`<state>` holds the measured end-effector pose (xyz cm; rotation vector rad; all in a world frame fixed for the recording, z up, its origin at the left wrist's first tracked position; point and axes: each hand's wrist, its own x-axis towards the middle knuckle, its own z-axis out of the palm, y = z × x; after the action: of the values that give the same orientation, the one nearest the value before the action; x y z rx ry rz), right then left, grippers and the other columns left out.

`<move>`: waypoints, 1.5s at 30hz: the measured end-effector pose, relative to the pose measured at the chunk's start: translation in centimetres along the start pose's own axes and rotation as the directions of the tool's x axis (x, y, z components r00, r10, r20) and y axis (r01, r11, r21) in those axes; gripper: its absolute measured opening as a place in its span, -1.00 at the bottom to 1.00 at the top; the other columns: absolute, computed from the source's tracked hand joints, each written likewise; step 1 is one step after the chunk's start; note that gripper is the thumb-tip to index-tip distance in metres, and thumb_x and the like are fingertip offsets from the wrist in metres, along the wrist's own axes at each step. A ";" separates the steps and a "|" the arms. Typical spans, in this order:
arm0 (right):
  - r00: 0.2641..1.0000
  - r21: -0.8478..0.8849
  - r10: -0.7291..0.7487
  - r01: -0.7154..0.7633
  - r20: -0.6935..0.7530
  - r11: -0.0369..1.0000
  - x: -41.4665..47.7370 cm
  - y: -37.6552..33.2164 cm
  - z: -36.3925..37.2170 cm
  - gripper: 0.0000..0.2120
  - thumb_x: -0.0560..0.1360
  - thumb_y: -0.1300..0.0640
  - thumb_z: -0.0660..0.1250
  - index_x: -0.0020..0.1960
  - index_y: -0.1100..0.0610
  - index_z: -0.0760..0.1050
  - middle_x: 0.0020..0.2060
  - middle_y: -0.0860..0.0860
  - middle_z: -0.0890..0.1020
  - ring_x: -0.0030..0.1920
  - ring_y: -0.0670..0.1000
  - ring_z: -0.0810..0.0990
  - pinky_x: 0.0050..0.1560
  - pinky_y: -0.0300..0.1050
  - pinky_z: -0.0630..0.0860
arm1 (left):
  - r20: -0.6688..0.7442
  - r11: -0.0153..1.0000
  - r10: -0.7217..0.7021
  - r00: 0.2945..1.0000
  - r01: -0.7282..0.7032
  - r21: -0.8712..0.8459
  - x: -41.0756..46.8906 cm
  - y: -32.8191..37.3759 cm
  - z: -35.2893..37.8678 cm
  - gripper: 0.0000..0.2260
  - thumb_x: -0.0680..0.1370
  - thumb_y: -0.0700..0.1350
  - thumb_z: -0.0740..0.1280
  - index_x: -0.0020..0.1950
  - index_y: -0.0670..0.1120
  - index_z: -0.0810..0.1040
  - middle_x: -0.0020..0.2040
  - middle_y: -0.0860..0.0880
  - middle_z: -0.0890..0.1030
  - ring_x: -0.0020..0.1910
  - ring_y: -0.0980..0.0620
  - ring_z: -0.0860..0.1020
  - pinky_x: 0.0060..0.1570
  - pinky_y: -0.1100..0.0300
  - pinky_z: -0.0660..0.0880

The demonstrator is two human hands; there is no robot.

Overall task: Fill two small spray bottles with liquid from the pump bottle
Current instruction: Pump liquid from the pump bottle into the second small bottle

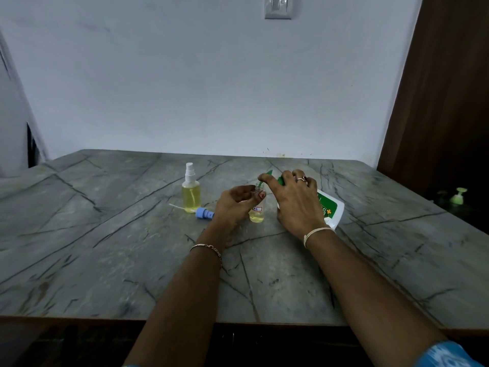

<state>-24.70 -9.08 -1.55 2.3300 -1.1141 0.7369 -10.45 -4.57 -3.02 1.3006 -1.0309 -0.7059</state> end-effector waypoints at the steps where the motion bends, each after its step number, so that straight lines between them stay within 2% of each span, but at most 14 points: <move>1: 1.000 0.003 -0.002 0.002 -0.003 1.000 0.0 0.0 0.0 -0.31 0.43 0.19 0.34 0.46 -0.12 0.12 0.18 0.13 0.46 0.24 0.20 0.37 0.19 0.15 0.33 | 0.000 1.000 -0.002 1.000 0.002 0.004 0.0 0.0 0.0 -0.57 0.39 -0.04 0.50 0.21 -0.15 0.55 0.13 -0.12 0.63 0.12 -0.03 0.59 0.16 -0.10 0.53; 9: 1.000 -0.059 -0.029 0.029 -0.007 0.998 -0.6 0.5 0.1 -0.13 0.41 0.24 0.35 0.51 -0.21 -0.04 0.12 0.15 0.48 0.21 0.22 0.39 0.16 0.17 0.36 | 0.006 1.000 -0.006 1.000 0.006 0.007 0.4 -0.3 0.0 -0.53 0.38 -0.03 0.52 0.23 -0.16 0.54 0.10 -0.14 0.64 0.08 -0.07 0.62 0.15 -0.12 0.53; 13: 1.000 -0.046 -0.016 0.017 0.024 0.999 -0.4 0.4 0.0 -0.21 0.43 0.21 0.36 0.49 -0.18 0.02 0.19 0.15 0.46 0.25 0.23 0.37 0.21 0.18 0.33 | 0.013 0.999 -0.022 1.000 0.022 -0.032 0.4 -0.2 0.1 -0.53 0.39 -0.08 0.50 0.25 -0.19 0.52 0.12 -0.17 0.63 0.08 -0.07 0.61 0.14 -0.13 0.53; 17: 1.000 -0.051 0.005 -0.005 0.001 0.999 0.0 -0.1 0.2 -0.27 0.41 0.24 0.35 0.44 -0.14 0.10 0.15 0.13 0.47 0.22 0.21 0.37 0.17 0.17 0.34 | 0.023 0.998 -0.040 0.999 0.041 -0.043 0.3 -0.1 0.2 -0.59 0.42 -0.10 0.48 0.24 -0.16 0.53 0.10 -0.14 0.63 0.02 -0.03 0.62 0.12 -0.06 0.55; 20: 1.000 -0.058 0.010 -0.011 -0.017 0.998 0.0 -0.3 0.3 -0.28 0.38 0.26 0.35 0.42 -0.13 0.14 0.13 0.13 0.48 0.20 0.20 0.39 0.14 0.16 0.34 | 0.029 0.997 -0.039 0.999 0.041 -0.062 0.3 -0.1 0.1 -0.60 0.43 -0.10 0.47 0.23 -0.15 0.53 0.10 -0.12 0.63 0.05 -0.03 0.62 0.13 -0.06 0.55; 27: 0.999 -0.089 -0.010 0.007 -0.038 0.996 -0.5 0.2 0.5 -0.21 0.38 0.28 0.35 0.46 -0.16 0.08 0.09 0.15 0.50 0.18 0.22 0.41 0.13 0.20 0.36 | 0.028 0.995 -0.039 0.999 0.042 -0.087 0.5 -0.3 0.2 -0.58 0.42 -0.13 0.48 0.24 -0.20 0.53 0.11 -0.12 0.63 0.08 -0.03 0.62 0.16 -0.10 0.53; 37: 1.000 -0.036 0.029 -0.029 -0.002 0.999 0.0 -0.5 0.1 -0.28 0.39 0.25 0.36 0.43 -0.11 0.13 0.17 0.14 0.47 0.24 0.21 0.37 0.20 0.19 0.32 | 0.023 0.997 -0.034 0.999 0.036 -0.064 0.4 -0.1 0.3 -0.61 0.45 -0.15 0.45 0.25 -0.19 0.51 0.11 -0.13 0.62 0.10 -0.06 0.60 0.10 -0.09 0.56; 42: 1.000 -0.064 -0.001 -0.001 -0.026 0.998 -0.3 0.0 0.3 -0.23 0.38 0.28 0.36 0.44 -0.13 0.10 0.13 0.15 0.49 0.20 0.23 0.40 0.15 0.20 0.35 | 0.029 0.997 -0.045 0.999 0.046 -0.060 0.5 -0.3 0.2 -0.58 0.45 -0.12 0.46 0.28 -0.17 0.50 0.13 -0.13 0.62 0.09 -0.04 0.61 -0.01 0.00 0.60; 45: 0.999 -0.077 -0.005 0.001 -0.049 0.997 -0.4 0.1 0.5 -0.23 0.38 0.29 0.34 0.46 -0.14 0.13 0.09 0.15 0.50 0.18 0.23 0.41 0.13 0.20 0.36 | 0.037 0.997 -0.048 0.998 0.051 -0.061 0.3 -0.1 0.2 -0.57 0.45 -0.12 0.45 0.29 -0.17 0.49 0.13 -0.11 0.61 0.07 -0.03 0.61 0.00 0.02 0.59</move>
<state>-24.85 -9.18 -2.18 2.2372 -1.0976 0.7332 -10.49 -4.98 -3.08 1.2677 -1.0011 -0.7953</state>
